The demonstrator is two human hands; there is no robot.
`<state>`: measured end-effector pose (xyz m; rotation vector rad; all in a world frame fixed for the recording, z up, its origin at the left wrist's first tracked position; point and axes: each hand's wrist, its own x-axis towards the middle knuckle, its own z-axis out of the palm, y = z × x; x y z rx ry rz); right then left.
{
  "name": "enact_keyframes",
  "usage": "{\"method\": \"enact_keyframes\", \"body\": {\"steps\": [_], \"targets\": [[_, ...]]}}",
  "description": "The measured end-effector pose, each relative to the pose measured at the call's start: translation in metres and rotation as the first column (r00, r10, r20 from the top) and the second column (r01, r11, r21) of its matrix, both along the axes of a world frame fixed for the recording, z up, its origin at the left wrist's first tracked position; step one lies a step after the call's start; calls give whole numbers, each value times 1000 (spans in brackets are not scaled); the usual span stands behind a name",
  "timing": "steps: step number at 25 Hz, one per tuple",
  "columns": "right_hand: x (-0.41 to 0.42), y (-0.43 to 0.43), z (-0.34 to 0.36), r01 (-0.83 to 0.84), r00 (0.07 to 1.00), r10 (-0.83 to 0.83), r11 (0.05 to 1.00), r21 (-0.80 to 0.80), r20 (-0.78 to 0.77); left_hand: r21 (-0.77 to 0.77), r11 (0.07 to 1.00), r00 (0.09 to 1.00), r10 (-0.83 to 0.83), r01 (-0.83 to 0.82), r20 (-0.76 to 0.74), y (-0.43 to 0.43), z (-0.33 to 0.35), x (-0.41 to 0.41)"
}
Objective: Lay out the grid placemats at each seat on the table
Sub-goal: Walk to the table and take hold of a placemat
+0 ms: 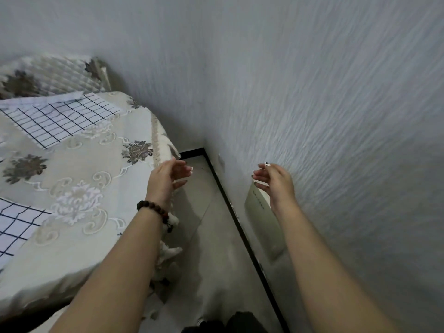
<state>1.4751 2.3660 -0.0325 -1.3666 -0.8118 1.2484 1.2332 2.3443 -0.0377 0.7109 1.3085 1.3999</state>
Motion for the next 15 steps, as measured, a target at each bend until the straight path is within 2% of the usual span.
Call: {"method": "enact_keyframes", "body": {"steps": [7, 15], "targets": [[-25, 124, -12, -105, 994, 106, 994, -35, 20, -28, 993, 994, 112, -112, -5, 100, -14, -24], [-85, 314, -3, -339, 940, 339, 941, -10, 30, -2, 933, 933, 360, -360, -24, 230, -5, -64]]}}
